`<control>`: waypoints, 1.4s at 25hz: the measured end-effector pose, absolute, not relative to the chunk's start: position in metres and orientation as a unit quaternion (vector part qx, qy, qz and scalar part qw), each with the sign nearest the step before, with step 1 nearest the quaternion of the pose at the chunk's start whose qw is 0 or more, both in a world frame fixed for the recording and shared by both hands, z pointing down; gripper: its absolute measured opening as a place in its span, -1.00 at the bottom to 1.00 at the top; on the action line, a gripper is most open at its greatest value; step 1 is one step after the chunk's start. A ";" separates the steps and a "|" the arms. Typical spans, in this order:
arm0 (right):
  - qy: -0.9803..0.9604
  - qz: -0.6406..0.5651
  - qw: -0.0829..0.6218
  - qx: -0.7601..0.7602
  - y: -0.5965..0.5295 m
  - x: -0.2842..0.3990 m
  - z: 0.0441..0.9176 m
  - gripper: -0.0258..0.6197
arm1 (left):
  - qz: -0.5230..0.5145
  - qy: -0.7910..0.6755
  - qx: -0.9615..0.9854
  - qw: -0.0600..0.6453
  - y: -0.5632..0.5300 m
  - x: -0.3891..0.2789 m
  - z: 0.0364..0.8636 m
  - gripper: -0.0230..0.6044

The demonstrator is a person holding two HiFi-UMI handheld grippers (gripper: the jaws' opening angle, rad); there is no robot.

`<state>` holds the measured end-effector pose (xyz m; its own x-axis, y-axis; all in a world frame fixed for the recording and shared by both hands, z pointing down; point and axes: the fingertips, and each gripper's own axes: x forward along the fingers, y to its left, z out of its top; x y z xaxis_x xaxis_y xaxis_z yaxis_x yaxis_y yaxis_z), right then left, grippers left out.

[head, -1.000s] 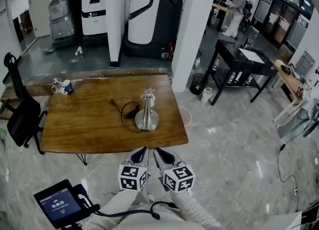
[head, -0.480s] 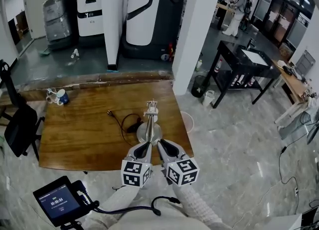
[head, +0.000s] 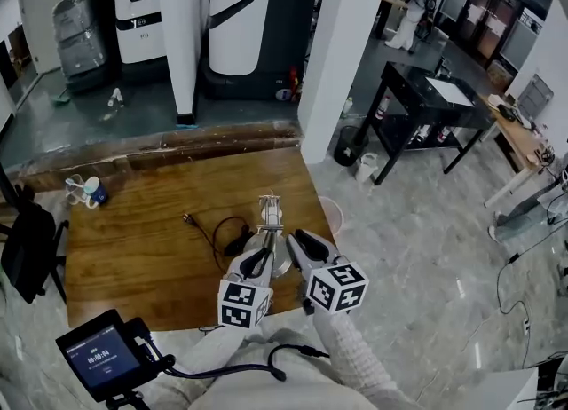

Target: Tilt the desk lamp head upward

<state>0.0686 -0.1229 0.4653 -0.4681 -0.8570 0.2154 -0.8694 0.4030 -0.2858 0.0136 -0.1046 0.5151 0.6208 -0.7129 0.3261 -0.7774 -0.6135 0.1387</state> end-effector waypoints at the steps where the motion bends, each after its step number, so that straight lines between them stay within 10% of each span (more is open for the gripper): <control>1: -0.836 0.184 0.016 0.517 -0.134 0.070 0.466 -0.67 | 0.124 -0.416 0.890 0.137 -0.114 0.013 0.520 -0.83; 20: -0.847 0.304 0.027 0.435 -0.235 0.076 0.499 -0.62 | 0.174 -0.392 0.897 0.107 -0.165 0.024 0.568 -0.47; 35: -0.737 0.628 -0.153 0.196 -0.228 0.042 0.510 -0.44 | 0.181 -0.391 0.897 0.096 -0.156 0.033 0.564 -0.44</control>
